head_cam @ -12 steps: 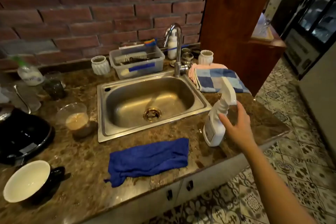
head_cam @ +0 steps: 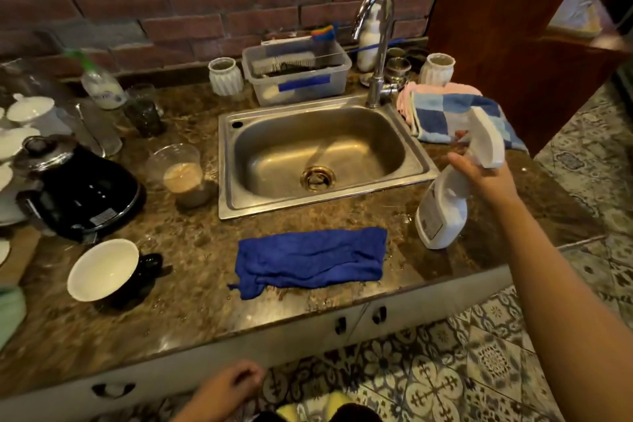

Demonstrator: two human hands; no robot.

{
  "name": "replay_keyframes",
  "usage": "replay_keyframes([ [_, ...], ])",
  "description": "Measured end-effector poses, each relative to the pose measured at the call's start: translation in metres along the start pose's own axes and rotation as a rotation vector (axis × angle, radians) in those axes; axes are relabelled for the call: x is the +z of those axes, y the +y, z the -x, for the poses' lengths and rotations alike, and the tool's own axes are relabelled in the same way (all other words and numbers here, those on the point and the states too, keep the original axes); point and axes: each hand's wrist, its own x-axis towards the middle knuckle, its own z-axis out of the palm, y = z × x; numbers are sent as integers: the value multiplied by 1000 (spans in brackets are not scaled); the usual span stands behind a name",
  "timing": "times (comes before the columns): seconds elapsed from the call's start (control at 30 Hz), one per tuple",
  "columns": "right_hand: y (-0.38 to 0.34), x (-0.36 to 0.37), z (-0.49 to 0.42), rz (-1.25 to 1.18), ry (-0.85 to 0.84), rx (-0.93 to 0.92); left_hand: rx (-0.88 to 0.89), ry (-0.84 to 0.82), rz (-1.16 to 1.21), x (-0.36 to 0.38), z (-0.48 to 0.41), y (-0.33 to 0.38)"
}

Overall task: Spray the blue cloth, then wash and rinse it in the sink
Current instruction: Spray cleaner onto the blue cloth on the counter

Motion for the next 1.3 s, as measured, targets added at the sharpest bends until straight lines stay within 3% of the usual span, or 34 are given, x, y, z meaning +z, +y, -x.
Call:
replay_keyframes([
  [0.07, 4, 6, 2, -29, 61, -5, 108, 108, 59, -15, 4, 29],
  [0.13, 5, 13, 2, -36, 121, -18, 251, 322, 92, -25, 1, 50],
  [0.2, 4, 18, 5, -23, 139, -33, 358, 601, -55, -31, -13, 64],
  [0.27, 1, 21, 14, 39, 103, -96, 404, 745, -224, -37, -29, 75],
  [0.4, -10, 30, 47, 47, -89, -171, 249, 660, -509, -31, -63, 59],
  [0.53, -8, 53, 87, 167, -281, -116, 245, 693, -649, -25, -75, 43],
  [0.83, 58, 117, 132, 375, -517, 15, 264, 721, -673, -21, -77, 38],
  [1.0, 73, 131, 137, 508, -590, -17, 257, 714, -649, -20, -77, 37],
  [1.3, 67, 144, 150, 486, -705, -141, 265, 746, -674, -19, -80, 35],
])
